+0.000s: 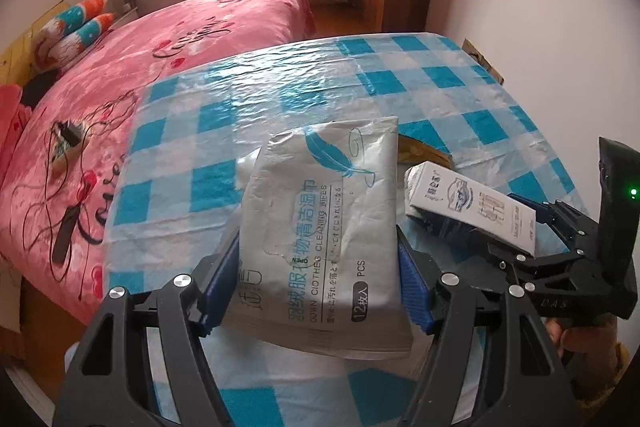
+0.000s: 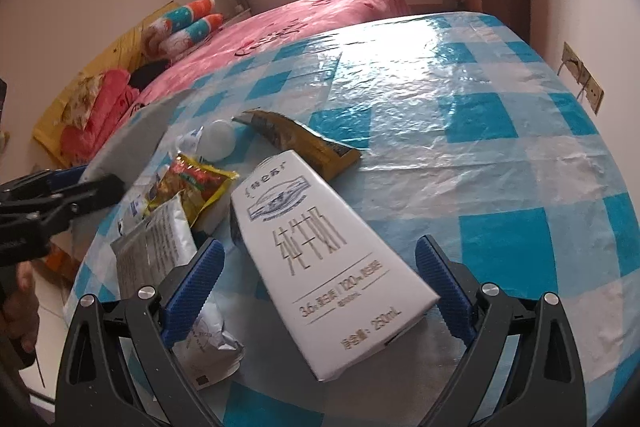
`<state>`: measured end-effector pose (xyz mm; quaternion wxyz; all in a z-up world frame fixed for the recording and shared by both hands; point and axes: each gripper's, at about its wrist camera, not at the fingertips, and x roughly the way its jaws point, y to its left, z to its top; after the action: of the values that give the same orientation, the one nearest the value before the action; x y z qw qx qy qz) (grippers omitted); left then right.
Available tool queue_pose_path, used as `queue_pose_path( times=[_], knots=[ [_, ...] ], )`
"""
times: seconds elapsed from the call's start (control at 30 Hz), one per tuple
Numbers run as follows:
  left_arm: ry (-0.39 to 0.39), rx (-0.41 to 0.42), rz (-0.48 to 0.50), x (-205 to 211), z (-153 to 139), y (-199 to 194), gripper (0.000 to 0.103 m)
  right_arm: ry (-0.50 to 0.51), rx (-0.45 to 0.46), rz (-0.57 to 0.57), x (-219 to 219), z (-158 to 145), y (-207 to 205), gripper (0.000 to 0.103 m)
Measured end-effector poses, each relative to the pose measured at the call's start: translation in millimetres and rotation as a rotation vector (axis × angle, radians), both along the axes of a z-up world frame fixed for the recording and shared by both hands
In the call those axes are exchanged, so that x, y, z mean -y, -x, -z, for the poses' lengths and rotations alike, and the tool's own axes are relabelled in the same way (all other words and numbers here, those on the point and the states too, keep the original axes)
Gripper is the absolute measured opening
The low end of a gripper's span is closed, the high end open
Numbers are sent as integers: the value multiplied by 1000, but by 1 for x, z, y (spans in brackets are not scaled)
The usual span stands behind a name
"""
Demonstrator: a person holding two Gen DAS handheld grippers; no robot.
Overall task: Collect trash
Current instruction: 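Grasp the grey wipes pack with left tool while right tool grasps the white milk carton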
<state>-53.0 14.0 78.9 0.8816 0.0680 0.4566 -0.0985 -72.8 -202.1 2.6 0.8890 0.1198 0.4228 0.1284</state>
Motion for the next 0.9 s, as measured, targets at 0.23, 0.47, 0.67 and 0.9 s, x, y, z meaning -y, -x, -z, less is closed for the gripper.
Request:
queue_pose_path(
  times=[0.23,0.47,0.67,0.9],
  knots=[
    [35,-15,-57,-30,5,21,71,-77,2,-100,-16,-7,9,95],
    [71,-14,-75,-50,7,36,71,19,0,-43,-23,0,4,73],
    [100,-14,-76,-65,11,43,71,96,18,-31,-34,0,0,72],
    [142,-8,-75,-87,15,52,71,149,11,-41,-40,2,-3,59]
  ],
)
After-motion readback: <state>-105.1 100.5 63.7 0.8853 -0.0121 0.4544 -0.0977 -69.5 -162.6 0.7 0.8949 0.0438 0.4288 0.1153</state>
